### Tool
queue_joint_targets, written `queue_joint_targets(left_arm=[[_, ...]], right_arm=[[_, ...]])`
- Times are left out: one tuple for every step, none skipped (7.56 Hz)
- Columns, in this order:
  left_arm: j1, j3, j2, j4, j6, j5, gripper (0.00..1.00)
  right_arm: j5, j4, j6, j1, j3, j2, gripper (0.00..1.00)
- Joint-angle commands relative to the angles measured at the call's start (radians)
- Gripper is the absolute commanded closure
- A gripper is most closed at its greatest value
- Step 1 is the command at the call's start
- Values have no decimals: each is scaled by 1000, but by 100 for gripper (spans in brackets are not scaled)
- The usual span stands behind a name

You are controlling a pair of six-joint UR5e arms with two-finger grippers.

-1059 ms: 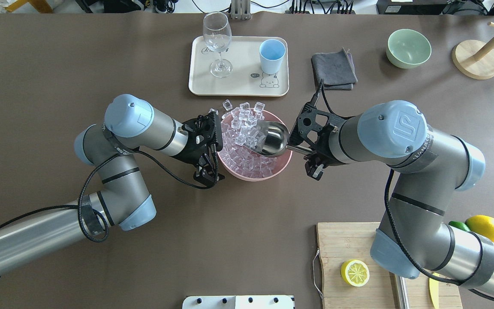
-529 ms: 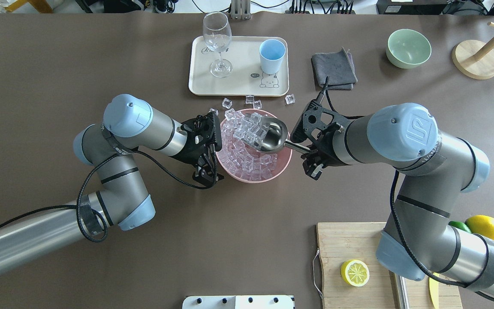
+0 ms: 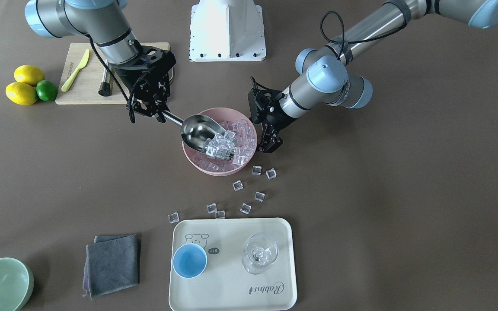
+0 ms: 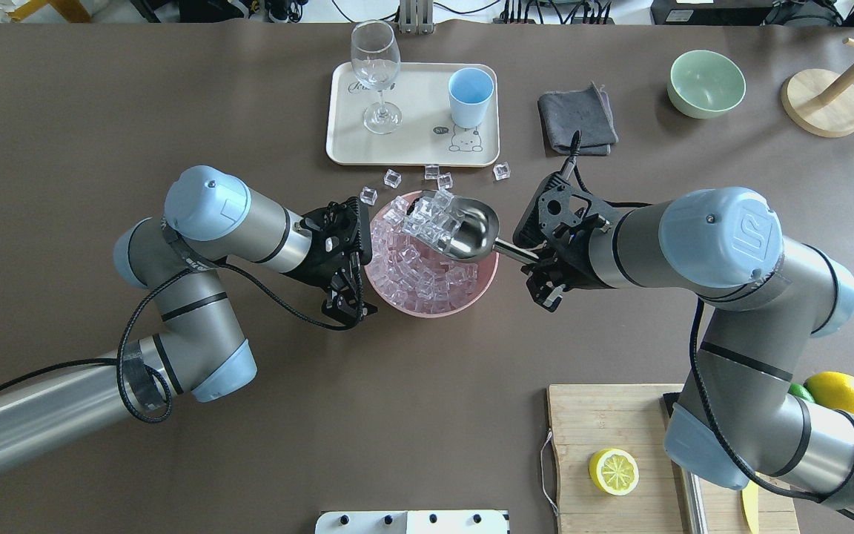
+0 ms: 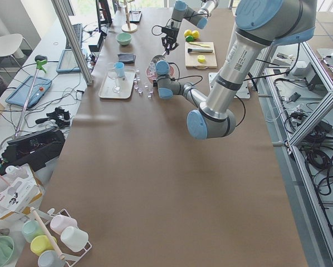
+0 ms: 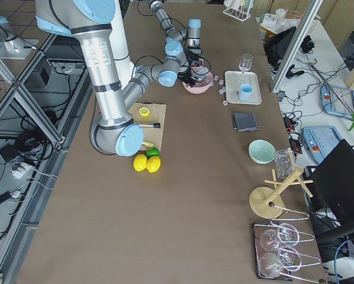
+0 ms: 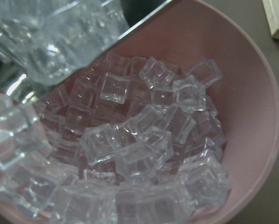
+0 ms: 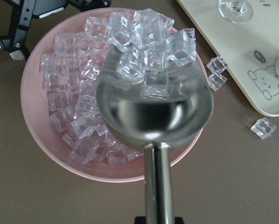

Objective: Put ice in cup with scoop
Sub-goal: 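Drag the scoop through the ice and lift it while left gripper holds bowl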

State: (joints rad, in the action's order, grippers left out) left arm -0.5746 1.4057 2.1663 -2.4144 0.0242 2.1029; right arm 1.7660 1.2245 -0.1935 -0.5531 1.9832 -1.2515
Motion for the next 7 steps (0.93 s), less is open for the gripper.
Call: queue_joint_targets(left_arm=[[-1,10,-11,0,0,-1,2],[-1,10,-11,0,0,0,2],[-1,18,-23,0,2,0,2],[-2,39,-42,3,5,0,2],[-7,58,-57,8,5,3,2],[-20,88,-86,17,3,44,2],[-56,96,-91,58,2,110,2]], right_arm=[[9,-37,-38,-17,8,-11,100],[9,-33,-46,-42,8,-8,100],[10,-22,-91,-66,6,-5,100],[10,2,-122,-86,0,0,100],[10,21,-154,-103,-4,4,100],[10,27,-199,-128,-26,13,100],[10,33,-210,-148,-61,30,100]])
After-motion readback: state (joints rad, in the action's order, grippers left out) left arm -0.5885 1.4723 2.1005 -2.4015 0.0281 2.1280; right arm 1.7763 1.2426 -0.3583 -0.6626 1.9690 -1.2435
